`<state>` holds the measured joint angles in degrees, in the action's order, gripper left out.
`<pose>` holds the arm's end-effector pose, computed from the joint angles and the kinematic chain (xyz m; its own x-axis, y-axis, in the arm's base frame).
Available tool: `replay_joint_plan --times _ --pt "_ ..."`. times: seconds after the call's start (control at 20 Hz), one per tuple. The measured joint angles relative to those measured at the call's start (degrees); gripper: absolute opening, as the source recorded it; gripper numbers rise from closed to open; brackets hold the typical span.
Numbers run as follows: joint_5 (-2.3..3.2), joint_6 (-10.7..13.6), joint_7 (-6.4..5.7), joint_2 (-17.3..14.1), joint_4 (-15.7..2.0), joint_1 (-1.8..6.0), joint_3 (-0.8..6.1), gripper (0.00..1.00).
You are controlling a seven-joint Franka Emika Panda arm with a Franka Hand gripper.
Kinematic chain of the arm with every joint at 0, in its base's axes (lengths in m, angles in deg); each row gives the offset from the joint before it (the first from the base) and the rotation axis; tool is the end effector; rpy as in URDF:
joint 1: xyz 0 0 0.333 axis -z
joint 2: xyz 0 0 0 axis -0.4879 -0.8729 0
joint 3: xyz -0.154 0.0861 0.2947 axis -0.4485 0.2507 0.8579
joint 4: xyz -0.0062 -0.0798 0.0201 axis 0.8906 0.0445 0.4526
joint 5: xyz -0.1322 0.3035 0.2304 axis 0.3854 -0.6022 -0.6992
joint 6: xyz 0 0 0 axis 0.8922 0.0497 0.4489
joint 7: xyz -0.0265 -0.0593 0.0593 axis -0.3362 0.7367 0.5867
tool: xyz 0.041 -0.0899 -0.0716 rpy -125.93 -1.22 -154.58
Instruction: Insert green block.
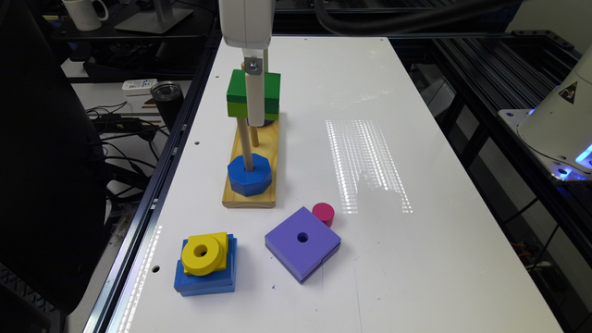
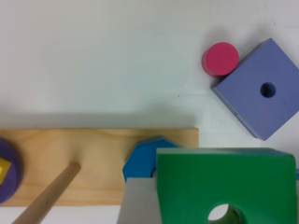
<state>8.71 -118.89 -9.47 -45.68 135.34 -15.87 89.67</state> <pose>0.6061 0.1390 0.3670 0.6986 -0.7150 0.0267 -0.7129 -0.6988 -0.0592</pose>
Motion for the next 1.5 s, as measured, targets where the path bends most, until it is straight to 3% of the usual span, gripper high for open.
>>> replay_joint_plan --times 0.55,0.9,1.5 --pt "0.0 -0.02 0.16 0.0 0.0 0.32 -0.01 0.0" --pt "0.0 -0.05 1.51 0.0 0.0 1.84 -0.07 0.0" --pt "0.0 -0.05 1.52 0.0 0.01 1.89 -0.03 0.0"
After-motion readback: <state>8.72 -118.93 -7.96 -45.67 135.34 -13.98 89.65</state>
